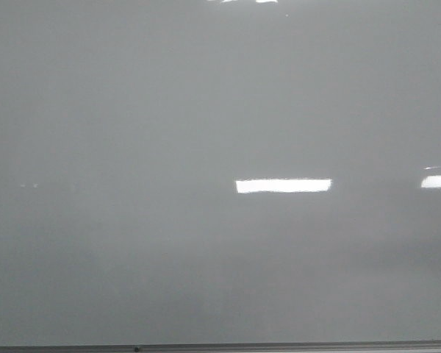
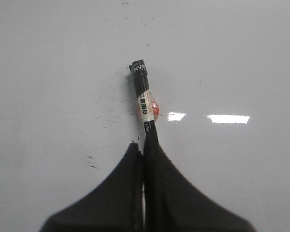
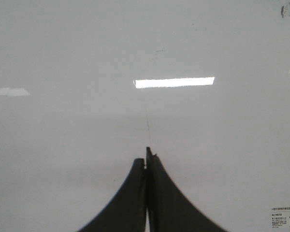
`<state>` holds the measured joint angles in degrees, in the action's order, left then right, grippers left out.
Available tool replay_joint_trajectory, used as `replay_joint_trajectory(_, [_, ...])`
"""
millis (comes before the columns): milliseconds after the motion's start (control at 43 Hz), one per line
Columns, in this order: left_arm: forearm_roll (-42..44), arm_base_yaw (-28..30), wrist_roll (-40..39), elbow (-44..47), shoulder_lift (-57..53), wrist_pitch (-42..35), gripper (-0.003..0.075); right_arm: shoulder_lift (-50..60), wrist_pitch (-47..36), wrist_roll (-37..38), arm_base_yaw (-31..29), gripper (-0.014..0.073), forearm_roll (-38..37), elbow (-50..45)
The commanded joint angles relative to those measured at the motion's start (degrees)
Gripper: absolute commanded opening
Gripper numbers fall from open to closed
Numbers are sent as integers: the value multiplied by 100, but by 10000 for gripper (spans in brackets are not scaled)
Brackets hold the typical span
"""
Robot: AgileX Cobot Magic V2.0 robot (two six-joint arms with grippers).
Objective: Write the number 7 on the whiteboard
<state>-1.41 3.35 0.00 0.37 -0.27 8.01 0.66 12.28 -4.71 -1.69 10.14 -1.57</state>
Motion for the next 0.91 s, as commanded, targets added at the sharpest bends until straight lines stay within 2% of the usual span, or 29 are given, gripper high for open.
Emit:
replay_joint_trajectory(0, [-35, 10, 0, 17, -79, -668, -20, 100, -656, -18, 4, -68, -41, 33])
replay_joint_trajectory(140, [-35, 10, 0, -82, -79, -1746, -20, 100, -930, -18, 4, -68, 118, 239])
replay_joint_trajectory(233, [-35, 10, 0, -450, -79, -1908, -20, 100, -821, -18, 4, -68, 233, 671])
replay_joint_trajectory(349, [-35, 10, 0, -1205, 63, -1355, -20, 1, -280, -18, 4, -64, 290, 1369])
replay_joint_trajectory(488, [-35, 10, 0, -2129, 628, -304, -20, -566, 522, -18, 4, -64, 290, 2265])
replay_joint_trajectory(605, [284, 10, 0, -2656, 1394, 223, -20, -1263, 677, -18, 4, -64, 305, 2767])
replay_joint_trajectory(721, [462, 10, 0, -2866, 2046, 299, -20, -1787, 647, -18, 4, -64, 305, 2984])
replay_joint_trajectory(884, [462, 10, 0, -2878, 2534, 127, -18, -1992, 681, -18, 4, -66, 305, 2998])
